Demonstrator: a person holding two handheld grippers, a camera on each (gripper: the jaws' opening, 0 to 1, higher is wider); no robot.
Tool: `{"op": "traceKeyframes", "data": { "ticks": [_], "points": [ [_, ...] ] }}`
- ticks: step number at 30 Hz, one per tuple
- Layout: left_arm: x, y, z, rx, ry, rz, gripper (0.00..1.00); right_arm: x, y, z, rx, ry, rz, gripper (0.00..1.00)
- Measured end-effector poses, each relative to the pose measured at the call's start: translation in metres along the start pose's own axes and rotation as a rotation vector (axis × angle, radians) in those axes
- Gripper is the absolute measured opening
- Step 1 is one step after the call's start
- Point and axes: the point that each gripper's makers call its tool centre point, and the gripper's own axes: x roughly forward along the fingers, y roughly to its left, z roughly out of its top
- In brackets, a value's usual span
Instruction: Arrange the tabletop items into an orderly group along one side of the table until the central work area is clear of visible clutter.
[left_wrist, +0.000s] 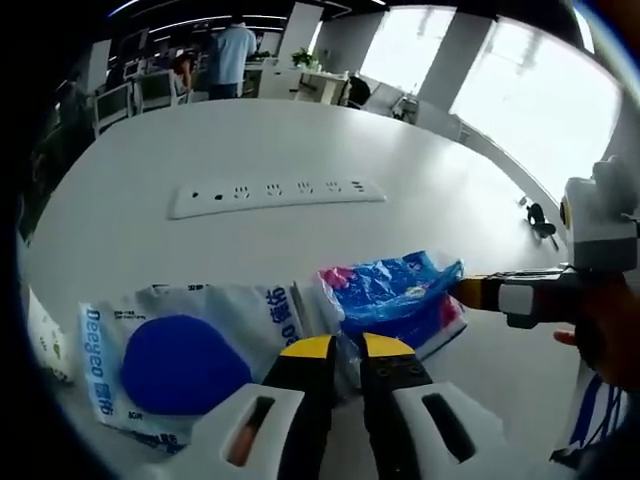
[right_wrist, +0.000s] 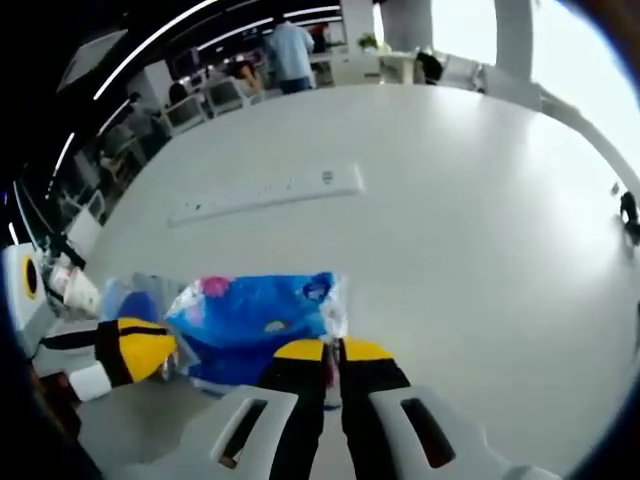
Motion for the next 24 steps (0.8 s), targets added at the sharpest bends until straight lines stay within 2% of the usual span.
{"op": "traceKeyframes", "data": {
  "ticks": [16, 24],
  "points": [
    [-0.004, -0.005, 0.001, -0.003, -0.007, -0.008, 0.08, -0.001, -0.003, 0.002, -0.002, 0.002, -0.003, 0.06],
    [-0.012, -0.004, 0.006, 0.003, -0.026, -0.013, 0.13, -0.013, -0.005, 0.005, -0.002, -0.024, 0.006, 0.07]
  ]
}}
